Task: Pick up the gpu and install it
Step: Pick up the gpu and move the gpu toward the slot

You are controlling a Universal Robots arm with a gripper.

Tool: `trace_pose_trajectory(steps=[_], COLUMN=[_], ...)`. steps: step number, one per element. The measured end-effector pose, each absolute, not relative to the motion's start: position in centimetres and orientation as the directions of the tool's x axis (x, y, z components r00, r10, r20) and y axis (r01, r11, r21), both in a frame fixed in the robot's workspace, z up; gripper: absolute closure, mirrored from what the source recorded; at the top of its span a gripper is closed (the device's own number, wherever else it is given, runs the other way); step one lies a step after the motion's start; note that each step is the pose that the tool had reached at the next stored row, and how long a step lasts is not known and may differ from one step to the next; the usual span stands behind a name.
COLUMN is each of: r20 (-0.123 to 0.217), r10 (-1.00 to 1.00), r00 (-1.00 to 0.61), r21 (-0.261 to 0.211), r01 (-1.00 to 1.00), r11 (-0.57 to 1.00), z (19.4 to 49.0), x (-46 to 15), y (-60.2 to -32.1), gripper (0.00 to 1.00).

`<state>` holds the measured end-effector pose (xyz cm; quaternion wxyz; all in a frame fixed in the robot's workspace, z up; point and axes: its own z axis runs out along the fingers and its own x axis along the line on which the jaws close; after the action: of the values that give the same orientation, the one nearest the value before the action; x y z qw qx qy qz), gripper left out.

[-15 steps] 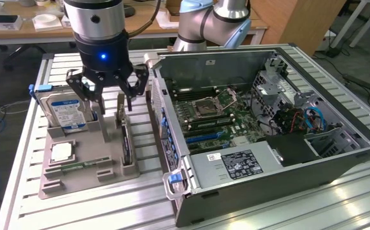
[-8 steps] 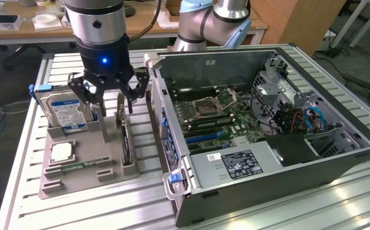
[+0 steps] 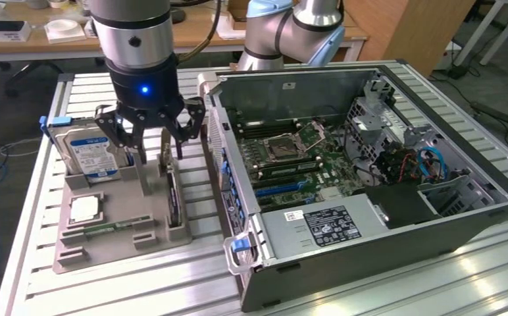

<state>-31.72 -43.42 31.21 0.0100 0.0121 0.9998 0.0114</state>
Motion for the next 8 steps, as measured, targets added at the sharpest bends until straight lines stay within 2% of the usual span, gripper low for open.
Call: trace_pose_trajectory(steps=[8], r20=[-0.020], r10=[0.024], r00=[-1.000], r21=[0.023], r01=[0.024], r11=[0.999], z=[30.41], x=[-31.67], y=[-43.51], gripper=[0.41])
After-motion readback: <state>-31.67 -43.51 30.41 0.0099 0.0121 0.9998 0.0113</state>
